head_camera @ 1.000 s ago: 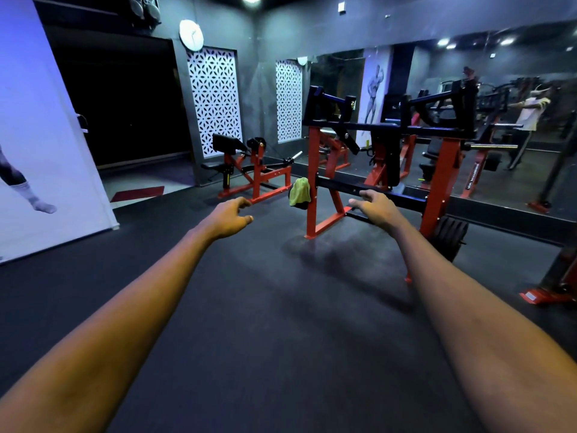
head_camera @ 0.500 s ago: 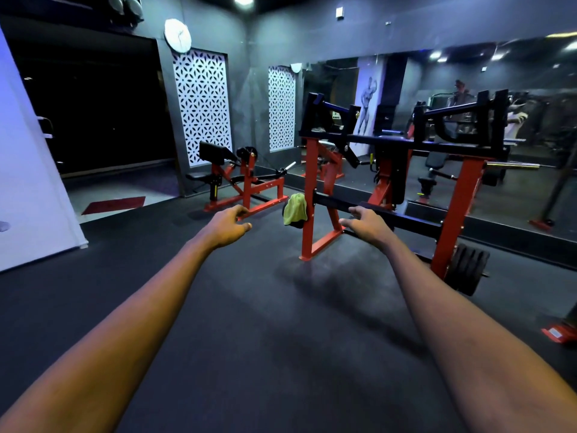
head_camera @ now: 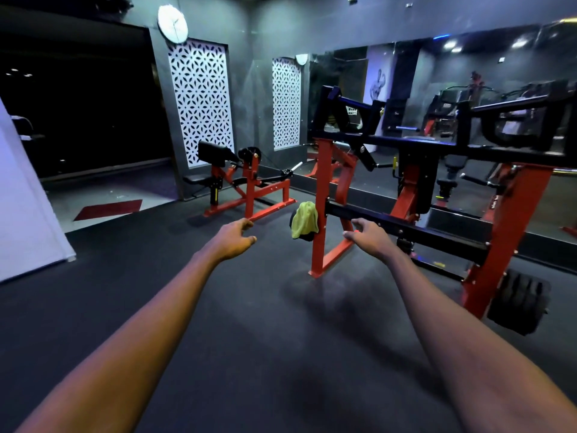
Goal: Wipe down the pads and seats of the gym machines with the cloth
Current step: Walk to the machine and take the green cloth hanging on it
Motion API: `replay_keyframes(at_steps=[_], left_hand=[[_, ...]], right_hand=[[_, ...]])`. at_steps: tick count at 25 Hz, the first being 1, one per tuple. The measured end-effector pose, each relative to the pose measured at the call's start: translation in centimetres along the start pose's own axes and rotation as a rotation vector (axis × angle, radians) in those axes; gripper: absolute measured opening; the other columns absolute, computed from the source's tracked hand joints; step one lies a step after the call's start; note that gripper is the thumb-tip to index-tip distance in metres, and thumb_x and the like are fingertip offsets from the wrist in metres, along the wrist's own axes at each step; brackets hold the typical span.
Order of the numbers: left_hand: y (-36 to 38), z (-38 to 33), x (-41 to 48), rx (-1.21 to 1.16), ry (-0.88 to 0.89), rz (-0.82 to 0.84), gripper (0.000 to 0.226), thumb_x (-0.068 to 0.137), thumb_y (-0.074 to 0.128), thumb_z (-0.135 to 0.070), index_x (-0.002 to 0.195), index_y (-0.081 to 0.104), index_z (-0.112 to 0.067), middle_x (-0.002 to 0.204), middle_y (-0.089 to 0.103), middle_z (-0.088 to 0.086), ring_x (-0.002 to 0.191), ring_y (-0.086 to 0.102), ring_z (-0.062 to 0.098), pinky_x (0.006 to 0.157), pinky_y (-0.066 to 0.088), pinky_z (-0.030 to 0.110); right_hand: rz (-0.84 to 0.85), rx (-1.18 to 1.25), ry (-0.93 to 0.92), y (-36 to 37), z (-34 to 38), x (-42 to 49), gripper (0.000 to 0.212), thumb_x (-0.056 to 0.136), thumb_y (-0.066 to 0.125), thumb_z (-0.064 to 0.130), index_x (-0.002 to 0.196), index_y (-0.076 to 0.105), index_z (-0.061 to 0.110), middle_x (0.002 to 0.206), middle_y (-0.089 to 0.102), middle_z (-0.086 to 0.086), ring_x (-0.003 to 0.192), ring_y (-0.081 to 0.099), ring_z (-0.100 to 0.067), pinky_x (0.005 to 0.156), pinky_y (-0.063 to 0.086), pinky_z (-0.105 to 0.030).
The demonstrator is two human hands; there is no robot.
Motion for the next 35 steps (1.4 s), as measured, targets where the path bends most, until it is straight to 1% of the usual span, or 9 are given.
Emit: replay_keyframes(at_steps=[3,8,11,16,19,22,28,33,35], left_hand=[[1.1,2.1,9.0,0.004,-0.001,-0.017,0.052,0.093,0.064,-0.028,0.141,0.052,-0.013,0.142,0.057,0.008,0.128,0.055,0.023,0.109,0.043,0.035],[1.7,5.1,23.6,0.037,-0.052,-0.015,0.050,0.093,0.065,-0.028,0.139,0.053,-0.012,0.139,0.059,0.009,0.124,0.057,0.023,0.103,0.044,0.030],[1.9,6.3,31.4,0.028,-0.054,-0.031,0.049,0.093,0.065,-0.027,0.138,0.053,-0.013,0.136,0.059,0.009,0.121,0.058,0.022,0.101,0.043,0.029],[3.6,9.5,45.1,0.023,-0.059,-0.025,0.049,0.093,0.065,-0.025,0.138,0.052,-0.012,0.136,0.059,0.009,0.120,0.059,0.022,0.099,0.042,0.026],[4.4,12.2,53.9,-0.001,-0.026,-0.040,0.052,0.093,0.066,-0.026,0.141,0.051,-0.013,0.138,0.057,0.008,0.123,0.056,0.021,0.103,0.042,0.030],[4.4,15.0,63.5,-0.021,-0.032,-0.028,0.055,0.092,0.067,-0.028,0.143,0.049,-0.014,0.141,0.056,0.008,0.126,0.055,0.020,0.106,0.043,0.032],[4.8,18.6,80.2,-0.001,-0.020,-0.011,0.053,0.092,0.066,-0.026,0.141,0.051,-0.014,0.138,0.057,0.007,0.124,0.055,0.021,0.102,0.042,0.031],[7.7,21.0,94.1,0.021,0.011,0.006,0.052,0.091,0.065,-0.026,0.139,0.052,-0.013,0.135,0.058,0.008,0.120,0.057,0.022,0.102,0.046,0.035],[9.4,21.9,98.9,0.018,0.003,0.013,0.050,0.090,0.066,-0.026,0.137,0.053,-0.013,0.135,0.059,0.009,0.121,0.057,0.023,0.102,0.045,0.033]], right_hand=[[-0.009,0.006,-0.024,1.8,-0.7,10.5,0.065,0.091,0.070,0.037,0.148,0.050,0.012,0.148,0.055,-0.009,0.135,0.052,-0.027,0.113,0.040,-0.038],[0.072,-0.039,-0.009,4.7,-1.3,26.2,0.065,0.090,0.070,0.034,0.148,0.049,0.015,0.145,0.057,-0.010,0.134,0.053,-0.028,0.113,0.041,-0.038],[0.076,-0.064,-0.025,5.8,-1.1,34.4,0.064,0.093,0.068,0.033,0.150,0.046,0.013,0.145,0.057,-0.012,0.135,0.052,-0.029,0.109,0.039,-0.034],[0.114,-0.068,-0.024,9.7,-1.4,48.4,0.063,0.094,0.068,0.033,0.149,0.046,0.011,0.146,0.056,-0.012,0.134,0.053,-0.029,0.109,0.039,-0.034],[0.089,-0.046,-0.019,12.3,-2.1,57.3,0.063,0.092,0.070,0.035,0.146,0.049,0.012,0.143,0.058,-0.011,0.130,0.056,-0.028,0.109,0.043,-0.035],[0.094,-0.047,0.007,14.6,-1.5,66.2,0.065,0.092,0.068,0.037,0.149,0.047,0.013,0.147,0.055,-0.009,0.133,0.054,-0.027,0.111,0.042,-0.037],[0.062,-0.082,0.001,17.3,0.0,82.5,0.064,0.094,0.067,0.035,0.150,0.047,0.013,0.150,0.053,-0.011,0.137,0.050,-0.031,0.111,0.040,-0.034],[0.039,-0.046,-0.003,19.6,-1.7,97.2,0.065,0.092,0.069,0.035,0.149,0.048,0.011,0.151,0.051,-0.010,0.138,0.050,-0.029,0.112,0.039,-0.033],[0.040,-0.034,0.002,20.7,-2.8,102.3,0.066,0.092,0.069,0.036,0.149,0.049,0.011,0.151,0.052,-0.009,0.137,0.051,-0.029,0.113,0.040,-0.033]])
Point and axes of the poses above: each hand's wrist, its own x-axis towards the middle knuckle, its own y-axis out of the palm, z = x × y, the point moved 4 cm from there along x, towards the middle knuckle
